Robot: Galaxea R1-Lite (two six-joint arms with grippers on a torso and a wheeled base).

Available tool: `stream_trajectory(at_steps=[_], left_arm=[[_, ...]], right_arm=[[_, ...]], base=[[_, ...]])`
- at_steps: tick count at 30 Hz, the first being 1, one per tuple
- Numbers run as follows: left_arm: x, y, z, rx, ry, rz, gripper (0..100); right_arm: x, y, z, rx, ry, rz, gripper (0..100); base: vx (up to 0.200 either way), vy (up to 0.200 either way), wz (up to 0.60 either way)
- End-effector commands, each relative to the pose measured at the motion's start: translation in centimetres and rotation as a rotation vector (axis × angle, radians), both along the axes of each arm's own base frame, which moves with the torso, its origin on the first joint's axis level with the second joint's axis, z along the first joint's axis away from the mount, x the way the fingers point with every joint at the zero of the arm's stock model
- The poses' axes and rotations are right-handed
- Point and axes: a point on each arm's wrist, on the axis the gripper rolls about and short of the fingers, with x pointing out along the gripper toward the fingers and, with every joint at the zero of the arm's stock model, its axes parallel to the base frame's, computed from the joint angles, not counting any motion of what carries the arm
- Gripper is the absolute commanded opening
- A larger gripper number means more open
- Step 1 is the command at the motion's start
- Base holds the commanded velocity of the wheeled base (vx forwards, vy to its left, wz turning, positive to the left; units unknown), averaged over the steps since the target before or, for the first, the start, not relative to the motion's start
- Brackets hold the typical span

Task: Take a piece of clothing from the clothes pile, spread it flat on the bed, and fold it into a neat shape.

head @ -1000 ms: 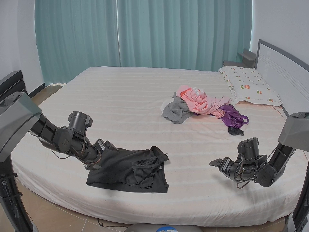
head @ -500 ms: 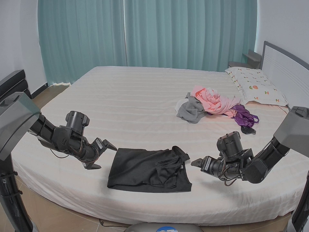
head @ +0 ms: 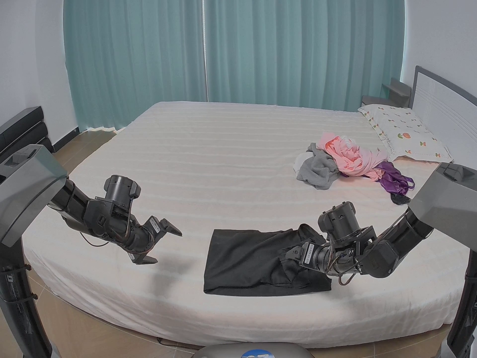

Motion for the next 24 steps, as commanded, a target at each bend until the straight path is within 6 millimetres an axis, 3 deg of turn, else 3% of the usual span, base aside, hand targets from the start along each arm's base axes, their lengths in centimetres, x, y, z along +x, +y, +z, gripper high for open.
stream_trajectory(at_steps=[1, 10, 17, 22, 24], left_arm=[[0.0, 0.0, -0.2, 0.002, 0.005, -0.001, 100], [0.0, 0.0, -0.3, 0.005, 0.004, 0.0, 100], [-0.1, 0.0, -0.3, 0.008, 0.004, -0.002, 100], [-0.1, 0.0, -0.3, 0.011, 0.003, -0.003, 100], [-0.1, -0.1, -0.3, 0.011, 0.004, -0.005, 100]], right_arm=[[0.9, 0.5, 0.2, -0.037, -0.006, -0.008, 100], [2.8, 1.0, -2.9, -0.199, 0.003, -0.042, 100], [4.2, 0.5, -2.9, -0.287, 0.043, -0.086, 100], [3.6, -0.2, -3.2, -0.323, 0.092, -0.082, 100], [3.2, -1.6, -3.1, -0.345, 0.107, -0.088, 100]], base=[[0.0, 0.0, 0.0], [0.0, 0.0, 0.0], [0.0, 0.0, 0.0], [0.0, 0.0, 0.0], [0.0, 0.0, 0.0]])
